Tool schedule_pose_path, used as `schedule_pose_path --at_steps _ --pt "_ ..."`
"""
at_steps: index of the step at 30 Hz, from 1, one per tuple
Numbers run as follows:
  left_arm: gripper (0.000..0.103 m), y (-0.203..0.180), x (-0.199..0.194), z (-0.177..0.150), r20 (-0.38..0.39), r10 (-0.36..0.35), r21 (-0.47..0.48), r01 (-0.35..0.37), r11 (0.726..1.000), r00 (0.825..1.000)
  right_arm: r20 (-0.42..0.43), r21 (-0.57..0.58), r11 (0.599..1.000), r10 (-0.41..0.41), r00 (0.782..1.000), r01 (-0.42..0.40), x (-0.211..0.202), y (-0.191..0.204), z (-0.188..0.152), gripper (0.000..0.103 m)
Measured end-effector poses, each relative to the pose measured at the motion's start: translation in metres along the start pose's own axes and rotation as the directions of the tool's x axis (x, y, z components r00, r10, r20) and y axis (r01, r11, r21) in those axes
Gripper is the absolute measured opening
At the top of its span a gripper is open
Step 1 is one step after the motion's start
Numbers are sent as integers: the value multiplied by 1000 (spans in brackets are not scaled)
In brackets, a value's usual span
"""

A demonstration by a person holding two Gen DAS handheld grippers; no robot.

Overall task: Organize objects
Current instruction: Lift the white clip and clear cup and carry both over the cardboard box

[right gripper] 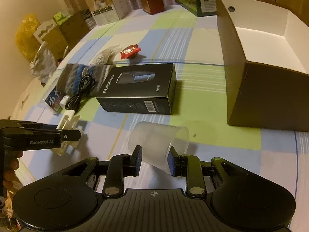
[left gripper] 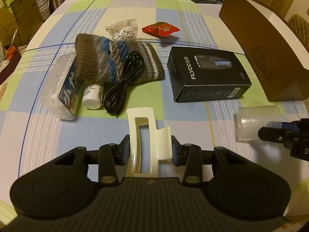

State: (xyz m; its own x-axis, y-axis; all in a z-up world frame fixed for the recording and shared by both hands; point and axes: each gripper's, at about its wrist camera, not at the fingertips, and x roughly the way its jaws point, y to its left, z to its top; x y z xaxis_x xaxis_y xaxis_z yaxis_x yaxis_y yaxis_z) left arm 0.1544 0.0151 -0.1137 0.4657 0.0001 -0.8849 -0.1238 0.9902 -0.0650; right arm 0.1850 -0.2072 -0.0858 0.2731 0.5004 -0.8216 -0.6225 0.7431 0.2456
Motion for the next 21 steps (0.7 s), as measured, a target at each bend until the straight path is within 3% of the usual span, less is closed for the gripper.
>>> schedule_pose_path --at_steps 2,3,9,15,16,20,21 --pt "36 0 -3 -1 2 6 -8 -6 1000 1000 -3 5 1000 3 1000 -3 -2 -1 0 80" --pt "36 -1 -5 -1 3 8 -11 -8 1000 1000 8 -5 1000 2 1000 -2 -5 -1 -1 82" --pt "36 0 -11 -4 6 24 -33 -23 999 1000 25 -168 984 -57 998 60 -5 -1 4 82" --pt "36 0 -13 -3 6 33 -50 -32 998 999 -5 -386 922 -20 1000 17 15 13 4 82" --pt "36 -1 -13 -3 7 33 -50 -33 998 999 -12 -411 911 -25 1000 18 19 16 4 80" --pt "36 -5 -12 -2 7 36 -50 -35 998 999 -85 -450 892 -12 996 -28 37 17 3 54" --pt "36 -6 -12 -2 6 35 -51 -35 998 999 -105 -452 891 -12 994 -37 40 17 2 52"
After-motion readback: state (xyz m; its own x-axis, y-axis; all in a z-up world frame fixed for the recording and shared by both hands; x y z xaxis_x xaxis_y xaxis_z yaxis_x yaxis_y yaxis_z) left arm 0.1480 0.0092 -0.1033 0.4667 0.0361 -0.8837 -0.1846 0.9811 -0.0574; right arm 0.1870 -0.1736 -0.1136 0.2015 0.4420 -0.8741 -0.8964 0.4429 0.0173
